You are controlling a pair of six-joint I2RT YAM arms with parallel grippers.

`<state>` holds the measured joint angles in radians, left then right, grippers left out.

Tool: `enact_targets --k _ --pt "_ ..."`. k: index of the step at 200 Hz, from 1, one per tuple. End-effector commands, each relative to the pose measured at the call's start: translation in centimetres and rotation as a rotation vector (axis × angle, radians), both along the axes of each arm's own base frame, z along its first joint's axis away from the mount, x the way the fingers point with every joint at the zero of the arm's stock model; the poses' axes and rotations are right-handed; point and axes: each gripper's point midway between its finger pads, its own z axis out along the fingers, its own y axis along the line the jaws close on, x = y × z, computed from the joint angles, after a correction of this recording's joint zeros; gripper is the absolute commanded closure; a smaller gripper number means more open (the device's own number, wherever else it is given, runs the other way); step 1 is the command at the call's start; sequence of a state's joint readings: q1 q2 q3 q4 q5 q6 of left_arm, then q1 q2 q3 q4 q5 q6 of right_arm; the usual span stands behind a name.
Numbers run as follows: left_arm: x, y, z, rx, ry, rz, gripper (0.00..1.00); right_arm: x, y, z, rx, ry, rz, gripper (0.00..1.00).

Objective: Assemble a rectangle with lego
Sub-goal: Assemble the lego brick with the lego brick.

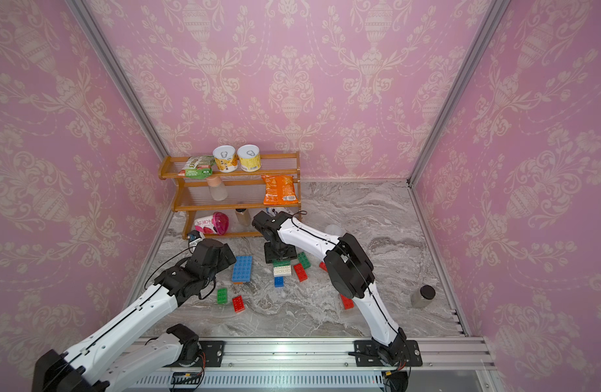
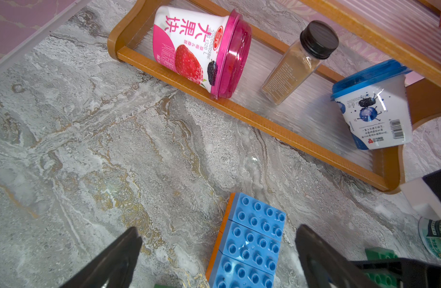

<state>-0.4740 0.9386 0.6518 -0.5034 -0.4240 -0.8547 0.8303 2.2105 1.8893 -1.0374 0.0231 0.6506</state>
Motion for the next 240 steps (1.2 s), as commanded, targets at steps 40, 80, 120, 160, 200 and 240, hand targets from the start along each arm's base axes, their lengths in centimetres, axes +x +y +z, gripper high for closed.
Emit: enact_targets --k 40,80,120,160,200,240 --pt "-0.5 0.5 -0.2 0.017 0.014 -0.004 0.01 -0.7 -0.4 -2.2 -0.04 0.037 0.0 0.78" --pt "-0.4 0.4 -0.2 0.017 0.016 -0.006 0.01 -0.7 -0.5 -2.8 -0.053 0.045 -0.008 0.79" --pt "-0.4 0.4 -0.3 0.018 0.017 -0.006 0.01 -0.8 -0.4 -3.1 -0.05 0.056 -0.001 0.79" --pt "-0.4 0.4 -0.4 0.019 0.023 -0.007 0.01 -0.7 0.5 -2.5 -0.003 0.045 0.025 0.78" --pt "-0.5 0.3 -0.4 0.015 0.024 -0.008 0.01 -0.5 0.6 -2.1 -0.002 0.04 0.042 0.75" --pt "-0.6 0.4 -0.5 0.017 0.022 -0.006 0.01 -0.8 -0.4 -2.8 -0.049 0.049 0.029 0.75"
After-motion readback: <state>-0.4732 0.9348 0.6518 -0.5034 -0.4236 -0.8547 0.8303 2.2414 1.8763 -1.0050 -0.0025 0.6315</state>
